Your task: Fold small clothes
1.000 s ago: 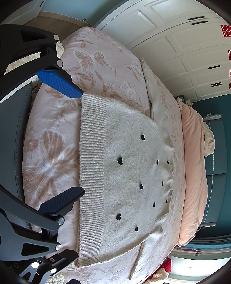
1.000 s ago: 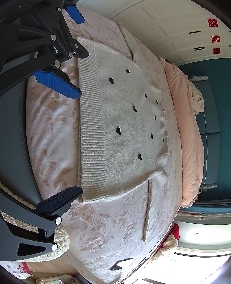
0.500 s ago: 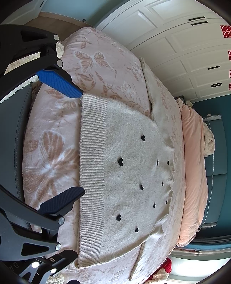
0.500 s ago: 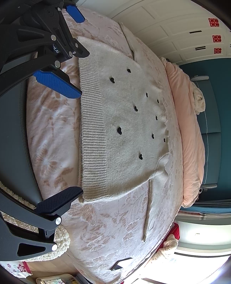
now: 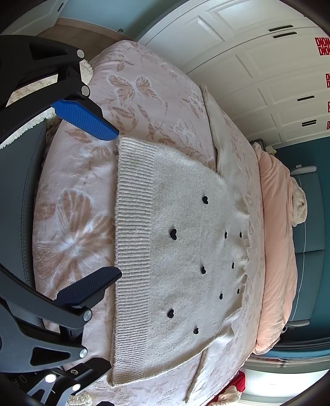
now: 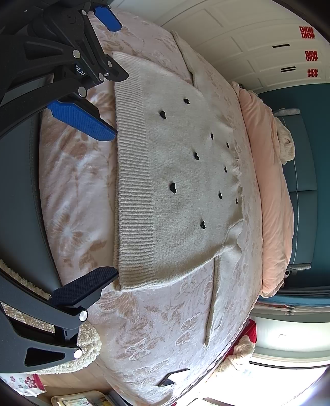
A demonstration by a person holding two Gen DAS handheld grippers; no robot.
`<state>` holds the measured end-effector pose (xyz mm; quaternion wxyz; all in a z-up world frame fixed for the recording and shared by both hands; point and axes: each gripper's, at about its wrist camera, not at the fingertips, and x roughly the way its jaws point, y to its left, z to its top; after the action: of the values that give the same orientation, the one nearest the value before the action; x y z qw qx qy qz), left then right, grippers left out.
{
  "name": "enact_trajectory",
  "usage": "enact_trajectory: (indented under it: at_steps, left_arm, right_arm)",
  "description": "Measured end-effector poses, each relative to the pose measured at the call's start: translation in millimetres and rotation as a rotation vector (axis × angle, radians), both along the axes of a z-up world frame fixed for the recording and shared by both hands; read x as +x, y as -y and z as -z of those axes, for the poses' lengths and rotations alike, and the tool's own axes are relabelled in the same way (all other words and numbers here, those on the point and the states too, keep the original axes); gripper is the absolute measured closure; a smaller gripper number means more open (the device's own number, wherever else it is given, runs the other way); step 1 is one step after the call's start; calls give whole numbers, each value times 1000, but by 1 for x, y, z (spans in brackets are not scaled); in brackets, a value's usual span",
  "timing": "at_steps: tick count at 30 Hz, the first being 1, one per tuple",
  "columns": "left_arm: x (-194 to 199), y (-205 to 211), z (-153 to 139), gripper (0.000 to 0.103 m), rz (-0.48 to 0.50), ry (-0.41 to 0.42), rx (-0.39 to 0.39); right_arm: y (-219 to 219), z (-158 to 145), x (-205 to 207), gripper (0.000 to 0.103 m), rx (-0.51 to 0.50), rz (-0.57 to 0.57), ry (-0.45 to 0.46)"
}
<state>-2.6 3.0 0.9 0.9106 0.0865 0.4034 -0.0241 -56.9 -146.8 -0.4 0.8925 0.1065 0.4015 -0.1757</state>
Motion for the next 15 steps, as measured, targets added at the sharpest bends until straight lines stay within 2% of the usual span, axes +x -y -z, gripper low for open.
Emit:
enact_trajectory:
  at_steps: [15]
  left_arm:
    - [0,0,0,6,-2,1,4]
  right_arm:
    - [0,0,0,5,1,0,-2]
